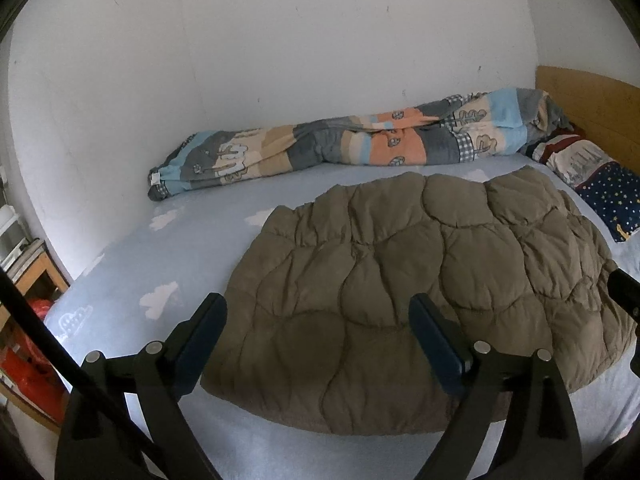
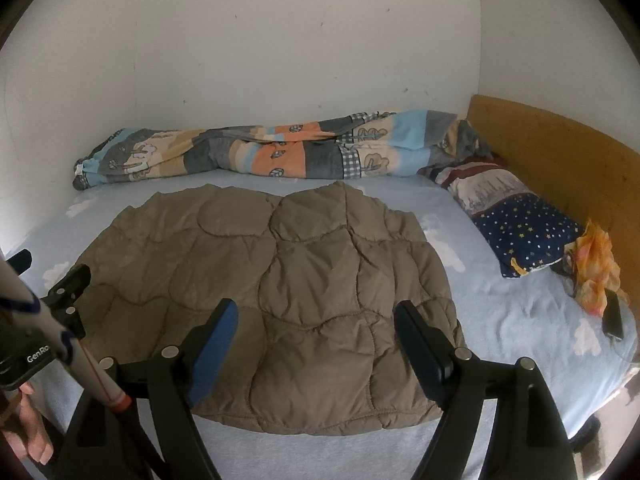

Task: Fold large clothes

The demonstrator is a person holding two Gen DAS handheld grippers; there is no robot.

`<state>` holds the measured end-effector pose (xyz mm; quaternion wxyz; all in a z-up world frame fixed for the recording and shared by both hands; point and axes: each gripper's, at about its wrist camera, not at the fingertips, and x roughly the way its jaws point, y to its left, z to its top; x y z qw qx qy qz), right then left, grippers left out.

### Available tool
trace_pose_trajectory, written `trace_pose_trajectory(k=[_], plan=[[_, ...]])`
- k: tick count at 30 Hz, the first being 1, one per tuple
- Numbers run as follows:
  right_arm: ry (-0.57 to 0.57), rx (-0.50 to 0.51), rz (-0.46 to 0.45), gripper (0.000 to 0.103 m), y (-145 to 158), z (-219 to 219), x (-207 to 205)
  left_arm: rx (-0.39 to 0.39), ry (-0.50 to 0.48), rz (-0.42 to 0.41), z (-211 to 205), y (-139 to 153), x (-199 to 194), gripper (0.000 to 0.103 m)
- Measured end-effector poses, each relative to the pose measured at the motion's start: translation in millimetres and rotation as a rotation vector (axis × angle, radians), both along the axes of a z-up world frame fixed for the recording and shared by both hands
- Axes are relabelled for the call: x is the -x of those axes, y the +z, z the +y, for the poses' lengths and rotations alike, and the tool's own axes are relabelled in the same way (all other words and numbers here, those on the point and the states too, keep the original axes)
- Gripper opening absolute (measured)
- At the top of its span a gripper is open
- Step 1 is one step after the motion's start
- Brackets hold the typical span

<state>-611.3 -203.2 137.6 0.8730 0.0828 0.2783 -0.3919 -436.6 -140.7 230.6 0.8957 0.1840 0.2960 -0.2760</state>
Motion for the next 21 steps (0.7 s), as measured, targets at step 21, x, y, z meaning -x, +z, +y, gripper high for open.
trace_pose_trajectory(k=[21], plan=[[-0.025,0.025,-0.015,0.086,0.8,1.0,3.2,0.01,0.033,-0.052,10.8,22.1,-1.9,0.093]])
